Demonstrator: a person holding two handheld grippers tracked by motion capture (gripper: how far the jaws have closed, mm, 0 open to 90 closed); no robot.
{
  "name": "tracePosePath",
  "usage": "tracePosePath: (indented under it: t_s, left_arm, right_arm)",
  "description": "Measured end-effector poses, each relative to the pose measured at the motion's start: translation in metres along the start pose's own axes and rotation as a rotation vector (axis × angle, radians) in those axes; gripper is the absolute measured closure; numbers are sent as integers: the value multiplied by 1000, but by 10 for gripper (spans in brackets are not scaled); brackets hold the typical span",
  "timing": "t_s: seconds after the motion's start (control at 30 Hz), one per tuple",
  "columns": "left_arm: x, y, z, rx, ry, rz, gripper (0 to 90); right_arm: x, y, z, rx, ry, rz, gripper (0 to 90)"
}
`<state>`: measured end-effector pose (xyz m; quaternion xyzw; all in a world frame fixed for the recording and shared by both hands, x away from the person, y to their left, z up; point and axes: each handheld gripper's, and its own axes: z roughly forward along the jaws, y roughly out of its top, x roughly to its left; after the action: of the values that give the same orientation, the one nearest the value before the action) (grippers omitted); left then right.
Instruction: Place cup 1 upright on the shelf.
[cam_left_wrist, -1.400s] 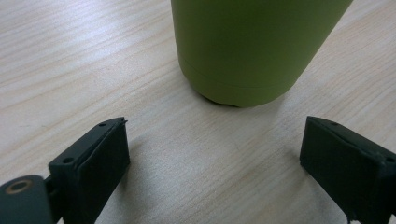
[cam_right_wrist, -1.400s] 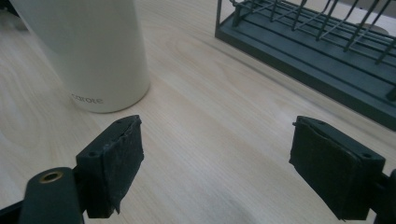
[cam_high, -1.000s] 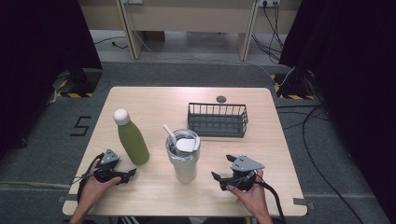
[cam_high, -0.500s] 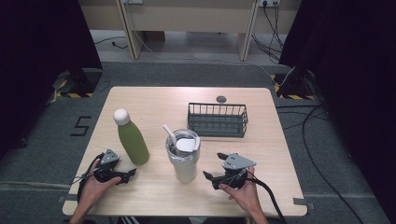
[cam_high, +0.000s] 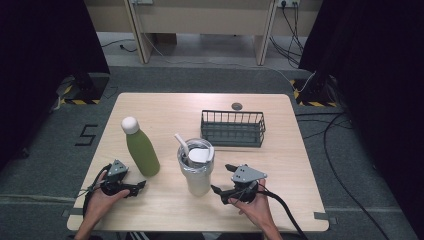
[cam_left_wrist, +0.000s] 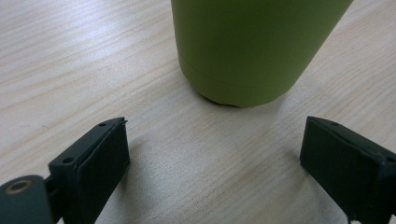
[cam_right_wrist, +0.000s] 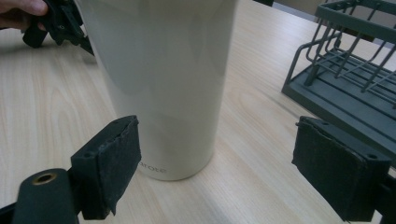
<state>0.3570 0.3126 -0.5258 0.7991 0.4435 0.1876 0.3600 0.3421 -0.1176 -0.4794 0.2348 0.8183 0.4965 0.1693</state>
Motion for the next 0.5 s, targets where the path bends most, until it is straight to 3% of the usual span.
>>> tracePosePath:
  t_s: [0.5]
  left_arm:
    - [0, 0, 0, 0, 0, 0, 74]
  right_arm:
    - [7, 2, 10, -15, 29, -3, 152]
